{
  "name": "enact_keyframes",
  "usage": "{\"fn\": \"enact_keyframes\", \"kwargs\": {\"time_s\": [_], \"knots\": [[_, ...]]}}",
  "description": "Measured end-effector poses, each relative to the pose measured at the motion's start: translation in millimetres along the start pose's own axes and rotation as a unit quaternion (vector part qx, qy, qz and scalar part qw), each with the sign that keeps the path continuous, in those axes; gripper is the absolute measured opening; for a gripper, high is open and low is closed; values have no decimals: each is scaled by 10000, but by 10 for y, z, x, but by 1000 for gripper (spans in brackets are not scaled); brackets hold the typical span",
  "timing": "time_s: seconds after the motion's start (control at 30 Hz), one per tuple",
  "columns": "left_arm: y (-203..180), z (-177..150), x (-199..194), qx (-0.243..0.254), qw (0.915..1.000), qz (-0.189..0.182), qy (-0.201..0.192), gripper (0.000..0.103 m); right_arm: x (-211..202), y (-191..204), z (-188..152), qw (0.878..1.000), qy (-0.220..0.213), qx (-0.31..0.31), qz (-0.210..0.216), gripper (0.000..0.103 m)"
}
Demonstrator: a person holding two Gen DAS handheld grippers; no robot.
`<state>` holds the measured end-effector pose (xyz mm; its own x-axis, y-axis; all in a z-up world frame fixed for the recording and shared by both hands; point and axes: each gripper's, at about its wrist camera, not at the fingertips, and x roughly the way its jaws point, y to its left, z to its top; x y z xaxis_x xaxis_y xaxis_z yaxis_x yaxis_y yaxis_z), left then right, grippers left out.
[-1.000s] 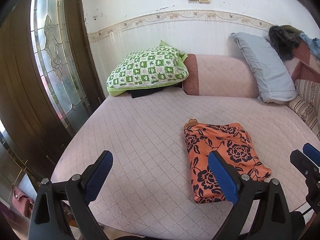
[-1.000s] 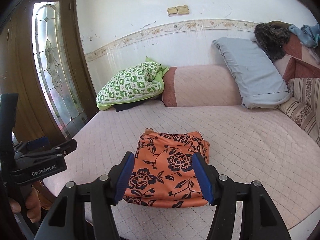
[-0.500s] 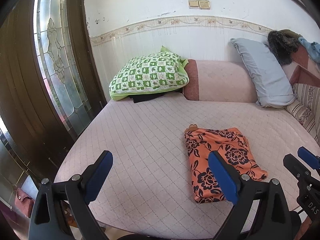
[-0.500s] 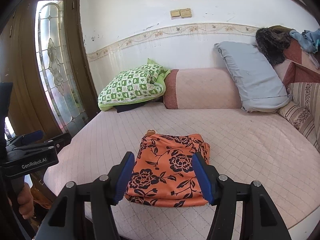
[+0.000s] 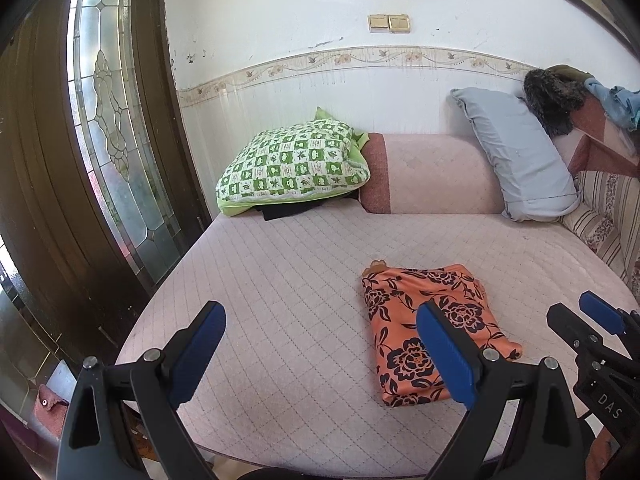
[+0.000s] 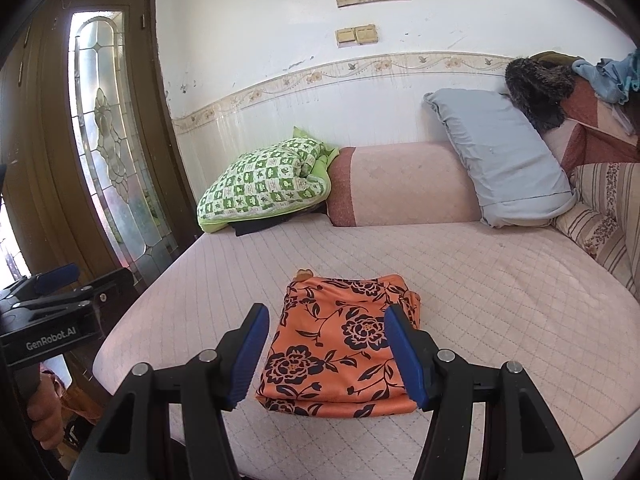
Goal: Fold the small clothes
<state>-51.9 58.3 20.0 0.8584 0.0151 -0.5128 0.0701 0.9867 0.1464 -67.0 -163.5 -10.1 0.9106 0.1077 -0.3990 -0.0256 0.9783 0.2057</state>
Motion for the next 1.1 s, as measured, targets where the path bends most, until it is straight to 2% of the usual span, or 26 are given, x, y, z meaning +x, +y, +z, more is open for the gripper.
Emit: {"fn": "enact_keyframes", "kwargs": {"time_s": [0.73,0.97,1.1], "knots": [[117,124,-406,-74,9995,66,-288,97,-313,155,128,9995,-270,-36,158,64],[42,172,-457,3,9994,-40,-341,97,-387,122,172,9992,-360,-57,141,64],[-4,183,-386,52,9994,-177,-300,97,-316,96,181,9995,-259,29,180,64]]}}
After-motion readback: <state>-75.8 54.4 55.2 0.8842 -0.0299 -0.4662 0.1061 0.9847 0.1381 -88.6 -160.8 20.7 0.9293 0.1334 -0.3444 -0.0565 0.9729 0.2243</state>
